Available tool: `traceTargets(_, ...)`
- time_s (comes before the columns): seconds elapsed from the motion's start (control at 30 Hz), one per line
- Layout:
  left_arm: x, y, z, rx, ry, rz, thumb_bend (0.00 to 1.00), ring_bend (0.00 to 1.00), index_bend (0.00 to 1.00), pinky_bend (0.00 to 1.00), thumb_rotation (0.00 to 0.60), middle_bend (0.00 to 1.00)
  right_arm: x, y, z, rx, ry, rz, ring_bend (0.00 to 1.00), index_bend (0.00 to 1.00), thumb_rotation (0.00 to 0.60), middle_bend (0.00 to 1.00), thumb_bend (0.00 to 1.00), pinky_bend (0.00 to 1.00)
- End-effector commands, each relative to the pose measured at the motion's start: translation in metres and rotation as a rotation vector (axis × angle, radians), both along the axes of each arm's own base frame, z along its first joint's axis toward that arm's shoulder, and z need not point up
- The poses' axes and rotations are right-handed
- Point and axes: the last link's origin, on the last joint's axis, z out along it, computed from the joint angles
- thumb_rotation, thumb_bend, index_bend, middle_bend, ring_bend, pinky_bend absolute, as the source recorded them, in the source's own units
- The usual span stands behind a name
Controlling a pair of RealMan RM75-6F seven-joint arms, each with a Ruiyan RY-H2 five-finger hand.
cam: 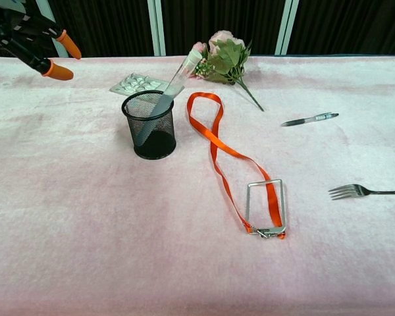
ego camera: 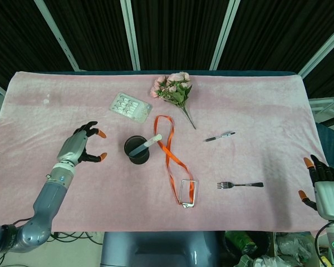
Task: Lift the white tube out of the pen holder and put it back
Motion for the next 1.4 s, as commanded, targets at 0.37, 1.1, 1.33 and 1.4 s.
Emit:
traceTargets(0.37, 0.053, 0.042, -0.05, -0.119, 0.118, 0.029, 0.27, 0.0, 0.38, 0.0, 0.6, 0.07, -0.003, -0.003, -0.005, 0.026, 0.007, -0.021, 0.13, 0.0, 0.6, 0.04, 0.15, 0.18)
traceTargets(1.1, 0.081, 0.052, -0.092, -0.072, 0.207, -0.091, 0.27, 0.0, 0.42, 0.0, 0.6, 0.07, -0.008, -0.005, 0.0, 0.012, -0.013, -0.043, 0.13, 0.0, 0.6, 0.04, 0.15, 0.18)
traceTargets(1.33, 0.081, 0.049, -0.097, -0.084, 0.223, -0.085, 0.27, 0.0, 0.42, 0.0, 0.6, 0.07, -0.008, -0.005, 0.001, 0.01, -0.017, -0.038, 0.13, 0.0, 0.6, 0.04, 0.15, 0.18)
traceTargets(1.4, 0.082, 0.049, -0.098, -0.087, 0.22, -0.083, 0.28, 0.0, 0.43, 0.0, 0.6, 0.07, -0.008, -0.004, 0.001, 0.011, -0.018, -0.038, 0.13, 0.0, 0.6, 0.04, 0.15, 0.18)
